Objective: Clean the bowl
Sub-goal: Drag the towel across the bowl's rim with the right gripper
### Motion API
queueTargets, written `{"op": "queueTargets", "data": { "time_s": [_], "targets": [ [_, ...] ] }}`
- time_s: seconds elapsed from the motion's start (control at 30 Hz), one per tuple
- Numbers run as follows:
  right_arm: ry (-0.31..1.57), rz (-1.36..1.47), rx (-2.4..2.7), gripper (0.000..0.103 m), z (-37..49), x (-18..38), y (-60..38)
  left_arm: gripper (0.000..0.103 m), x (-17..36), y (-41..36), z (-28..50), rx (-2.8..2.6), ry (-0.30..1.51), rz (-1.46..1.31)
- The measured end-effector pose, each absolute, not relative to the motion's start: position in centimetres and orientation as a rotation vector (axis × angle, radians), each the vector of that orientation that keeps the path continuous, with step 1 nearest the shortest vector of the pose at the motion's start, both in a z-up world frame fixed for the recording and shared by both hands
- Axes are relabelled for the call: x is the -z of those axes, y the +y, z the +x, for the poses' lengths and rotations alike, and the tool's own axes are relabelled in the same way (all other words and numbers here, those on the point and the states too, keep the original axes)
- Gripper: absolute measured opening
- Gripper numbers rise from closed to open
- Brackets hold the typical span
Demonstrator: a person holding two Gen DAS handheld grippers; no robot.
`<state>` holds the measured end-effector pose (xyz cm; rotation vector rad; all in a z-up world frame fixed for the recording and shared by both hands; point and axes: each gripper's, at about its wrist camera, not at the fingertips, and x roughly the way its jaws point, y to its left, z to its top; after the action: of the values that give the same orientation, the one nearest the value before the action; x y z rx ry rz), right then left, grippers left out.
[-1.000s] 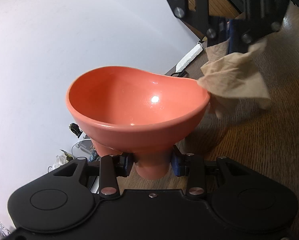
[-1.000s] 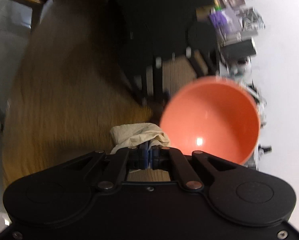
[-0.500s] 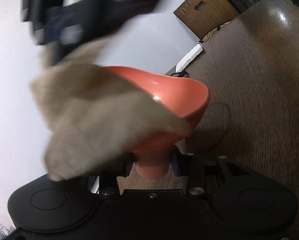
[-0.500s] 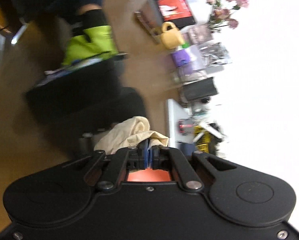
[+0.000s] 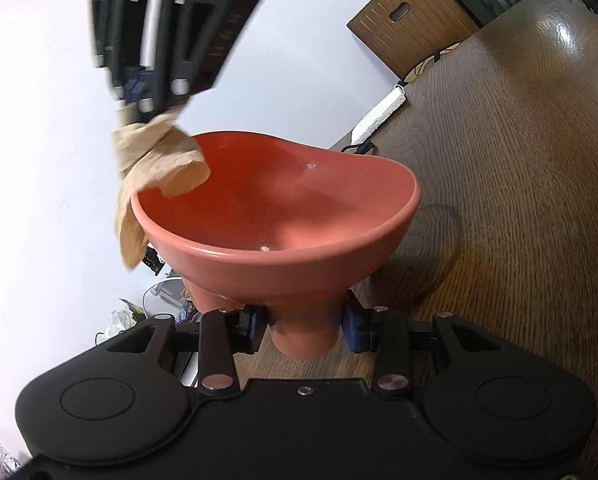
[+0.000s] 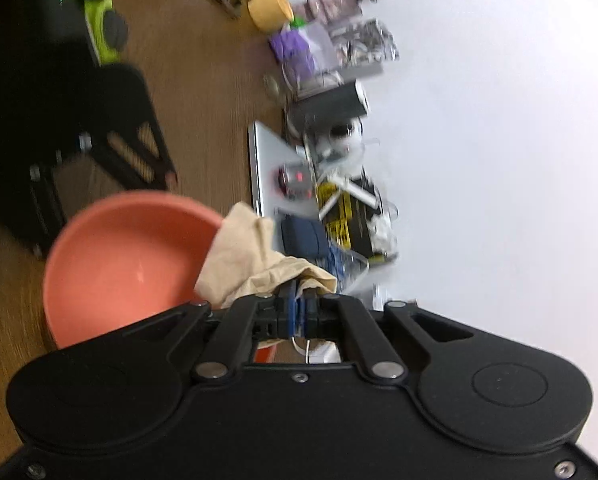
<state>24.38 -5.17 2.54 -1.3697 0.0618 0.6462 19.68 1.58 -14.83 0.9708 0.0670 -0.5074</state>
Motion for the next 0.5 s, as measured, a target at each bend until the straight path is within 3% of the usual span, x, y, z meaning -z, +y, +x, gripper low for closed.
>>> {"op": "queueTargets", "data": {
  "time_s": [0.5],
  "targets": [
    [0.277,-1.438,-0.639,0.000,23.2,2.1,-10.1,0.037,14.4,1.2,20.6,0.507,0.064,0.973]
  ]
}}
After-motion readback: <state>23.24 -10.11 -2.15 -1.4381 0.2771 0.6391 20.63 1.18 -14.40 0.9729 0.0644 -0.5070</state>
